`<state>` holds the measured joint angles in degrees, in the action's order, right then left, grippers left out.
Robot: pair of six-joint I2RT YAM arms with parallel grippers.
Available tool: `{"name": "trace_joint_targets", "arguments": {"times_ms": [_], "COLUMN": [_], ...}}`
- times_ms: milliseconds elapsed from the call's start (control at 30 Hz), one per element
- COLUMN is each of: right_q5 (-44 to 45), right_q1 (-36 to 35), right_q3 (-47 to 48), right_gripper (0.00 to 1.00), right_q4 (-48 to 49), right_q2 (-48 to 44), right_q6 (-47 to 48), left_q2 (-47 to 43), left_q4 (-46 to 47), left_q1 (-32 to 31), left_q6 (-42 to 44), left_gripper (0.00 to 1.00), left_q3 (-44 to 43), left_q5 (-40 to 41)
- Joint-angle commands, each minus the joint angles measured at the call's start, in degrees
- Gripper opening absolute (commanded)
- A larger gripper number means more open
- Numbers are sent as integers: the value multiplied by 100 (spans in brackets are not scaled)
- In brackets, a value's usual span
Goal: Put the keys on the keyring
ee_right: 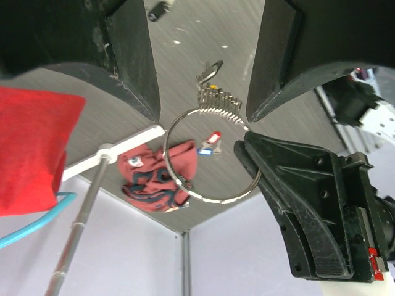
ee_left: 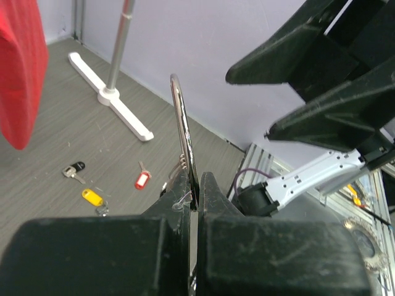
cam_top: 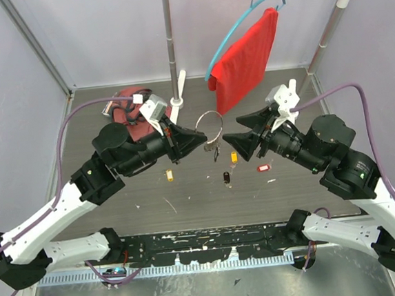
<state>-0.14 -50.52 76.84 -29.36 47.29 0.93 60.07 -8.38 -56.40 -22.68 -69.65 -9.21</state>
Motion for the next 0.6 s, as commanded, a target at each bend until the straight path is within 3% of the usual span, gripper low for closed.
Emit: {"name": "trace_joint_targets", "arguments": {"times_ms": [0,100,233,567], "right_q5": [82,784,1382,275], "right_q1": [-19,-19,-14,-19], "right_q3": [-173,-263,-362,368], "right_gripper": [67,70,70,68], "right_q4": [823,872,1161,190], "right_q2": [57,81,93,213], "right_q6": [-1322,-1839,-1768,419], "left_q2": [-211,-166,-95,45], "left_q4": [595,553,548,-503], "left_q1": [-2,-2,2,0], "left_q6": [26,90,160,1042], "left_gripper": [0,0,0,0], "left_q3": [-45,-144,-173,-674], "left_q5": [401,247,-62,-512]}}
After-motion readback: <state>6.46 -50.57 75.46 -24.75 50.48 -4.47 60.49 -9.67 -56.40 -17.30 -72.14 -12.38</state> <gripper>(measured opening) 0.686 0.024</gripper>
